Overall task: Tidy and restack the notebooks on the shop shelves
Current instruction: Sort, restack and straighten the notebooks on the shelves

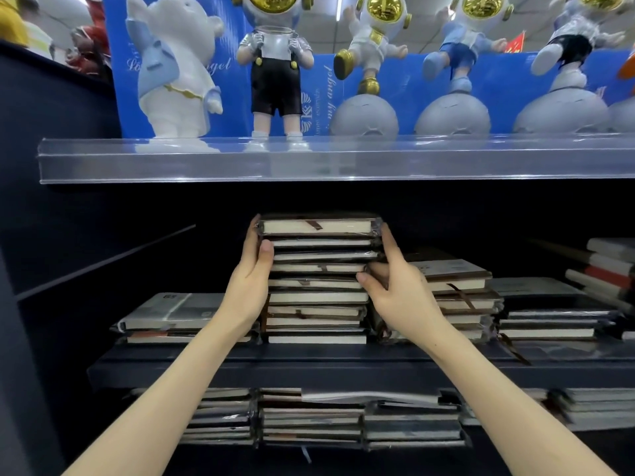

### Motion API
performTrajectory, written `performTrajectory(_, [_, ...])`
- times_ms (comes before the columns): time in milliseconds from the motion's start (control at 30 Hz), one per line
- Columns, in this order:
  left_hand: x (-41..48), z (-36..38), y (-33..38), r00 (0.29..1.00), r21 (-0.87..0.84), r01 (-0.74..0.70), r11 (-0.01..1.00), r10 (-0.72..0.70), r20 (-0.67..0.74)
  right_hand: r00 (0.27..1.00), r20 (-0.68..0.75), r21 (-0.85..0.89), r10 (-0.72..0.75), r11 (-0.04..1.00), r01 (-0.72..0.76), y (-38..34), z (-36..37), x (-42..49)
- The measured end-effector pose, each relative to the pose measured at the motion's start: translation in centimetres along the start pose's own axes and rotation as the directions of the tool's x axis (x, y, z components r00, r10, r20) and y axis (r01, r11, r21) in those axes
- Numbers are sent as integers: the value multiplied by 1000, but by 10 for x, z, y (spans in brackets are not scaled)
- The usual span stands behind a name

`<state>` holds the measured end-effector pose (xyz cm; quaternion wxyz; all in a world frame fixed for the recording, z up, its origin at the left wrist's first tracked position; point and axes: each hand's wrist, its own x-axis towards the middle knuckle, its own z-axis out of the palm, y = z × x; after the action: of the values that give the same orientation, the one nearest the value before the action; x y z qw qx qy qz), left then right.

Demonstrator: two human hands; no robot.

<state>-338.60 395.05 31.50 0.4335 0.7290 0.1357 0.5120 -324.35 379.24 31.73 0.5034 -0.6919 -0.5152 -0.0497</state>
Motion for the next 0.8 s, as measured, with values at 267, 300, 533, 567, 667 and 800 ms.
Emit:
performTrajectory(267, [-4,0,3,996,119,-82,990,85,-20,1000,18,-51,-22,998,23,0,0,-1])
performTrajectory(300, [-5,0,4,995,133,-90,987,95,-26,1000,17,-69,-26,997,27,0,1,-2])
performTrajectory(533, [-2,-5,-2,992,196,-104,975,115,-50,993,-3,-182,-118,977,116,-3,2,-7])
performTrajectory(567, [-2,-6,-3,992,197,-104,975,115,-48,993,-6,-185,-117,976,114,-3,2,-6])
performTrajectory(667, [-3,-5,-1,994,188,-86,978,98,-54,994,-31,-179,-104,979,97,-5,-4,-5])
performTrajectory(800, [-3,-5,5,997,133,-29,991,39,-71,983,-137,-216,-118,973,87,-7,-10,-1])
